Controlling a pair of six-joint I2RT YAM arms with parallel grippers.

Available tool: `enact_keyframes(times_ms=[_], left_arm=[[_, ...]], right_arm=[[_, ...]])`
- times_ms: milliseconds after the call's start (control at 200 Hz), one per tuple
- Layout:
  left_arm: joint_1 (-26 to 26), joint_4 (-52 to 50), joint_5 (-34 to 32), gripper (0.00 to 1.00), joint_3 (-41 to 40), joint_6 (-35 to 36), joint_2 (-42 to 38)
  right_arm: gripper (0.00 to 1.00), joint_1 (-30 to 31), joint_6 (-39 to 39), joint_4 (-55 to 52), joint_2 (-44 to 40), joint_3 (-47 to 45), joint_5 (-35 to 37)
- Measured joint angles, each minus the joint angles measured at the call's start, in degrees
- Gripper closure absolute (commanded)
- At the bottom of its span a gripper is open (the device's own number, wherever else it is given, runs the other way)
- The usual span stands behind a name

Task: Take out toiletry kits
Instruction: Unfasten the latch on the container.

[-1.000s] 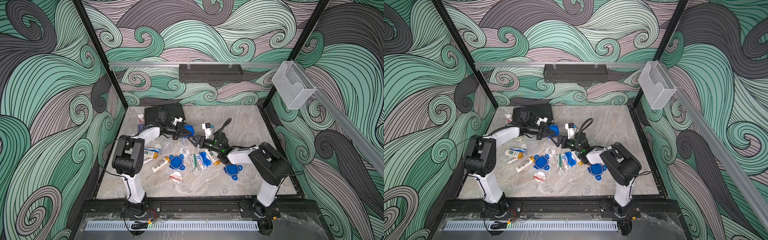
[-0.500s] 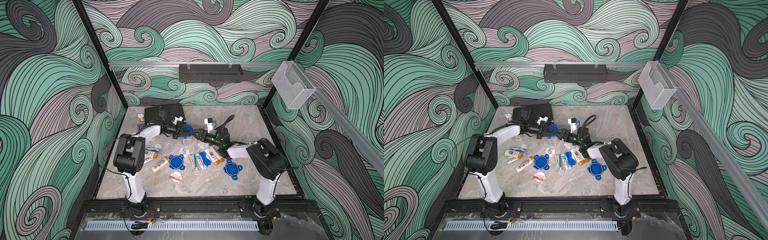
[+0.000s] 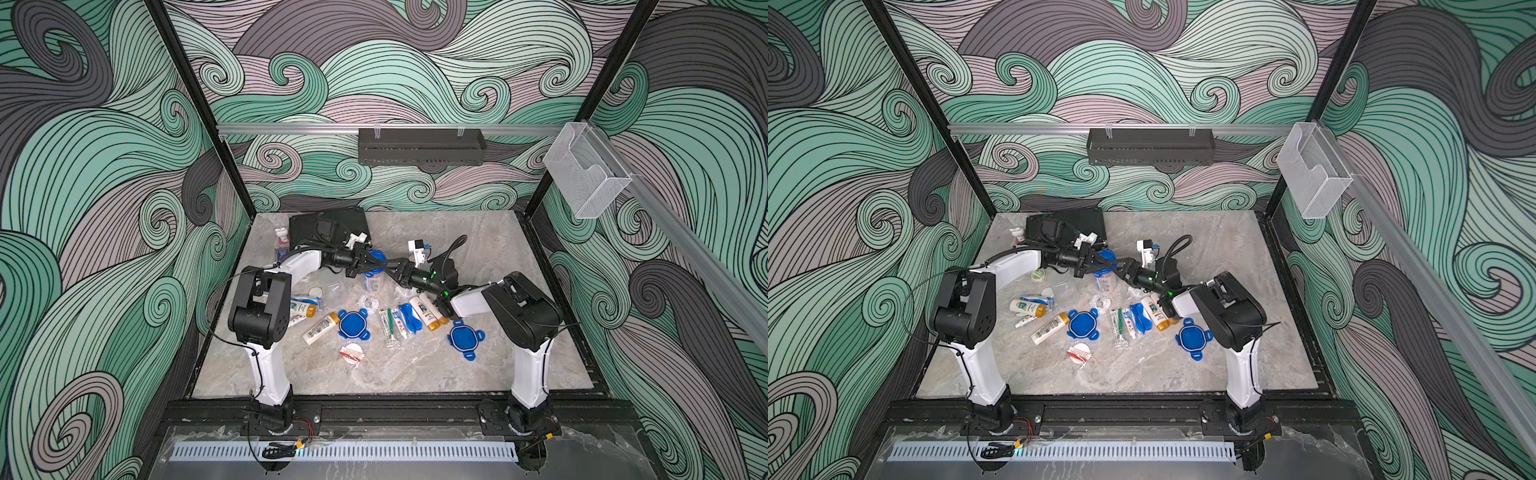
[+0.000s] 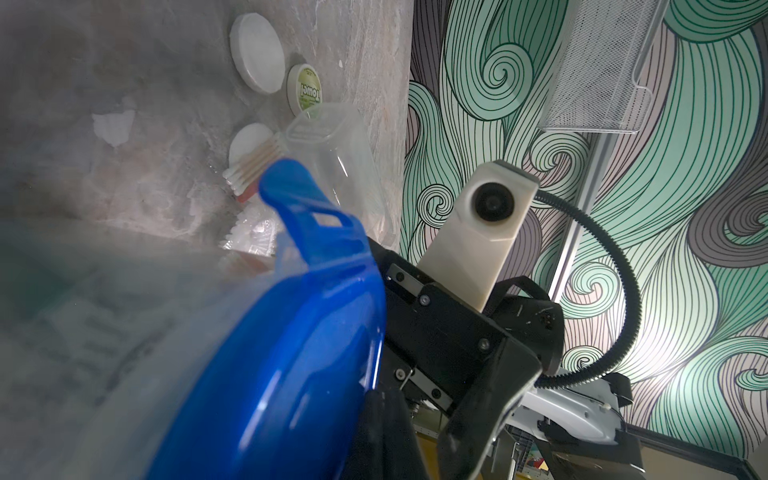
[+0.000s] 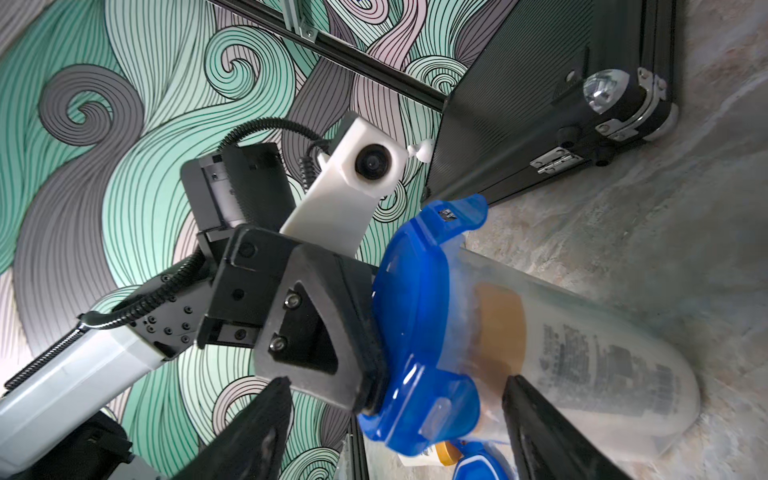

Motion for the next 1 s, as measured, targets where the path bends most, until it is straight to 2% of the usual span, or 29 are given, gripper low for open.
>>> enact_keyframes(times_ms=[255, 430, 655, 1001], left_arm=[[0.26, 0.02, 0.48, 1.00, 0.00, 0.17, 0.20], [0.31, 0.00, 0.74, 1.00, 0.00, 0.55, 0.35], [0.55, -0.46, 1.11, 1.00, 0.07, 1.16, 0.61], [0.98, -1.40, 0.94, 1.00, 0.63, 2.49, 0.90]], right_arm=[[0.20, -0.50, 7.52, 4.04, 0.02, -0.74, -0.70], [0.20, -0.70, 9.88, 4.72, 0.00, -1.18, -0.87], [0.22, -1.27, 11.17, 4.92, -1.18, -2.69, -1.18], [0.23, -2.58, 11.23, 8.28, -7.87, -4.09, -4.24]])
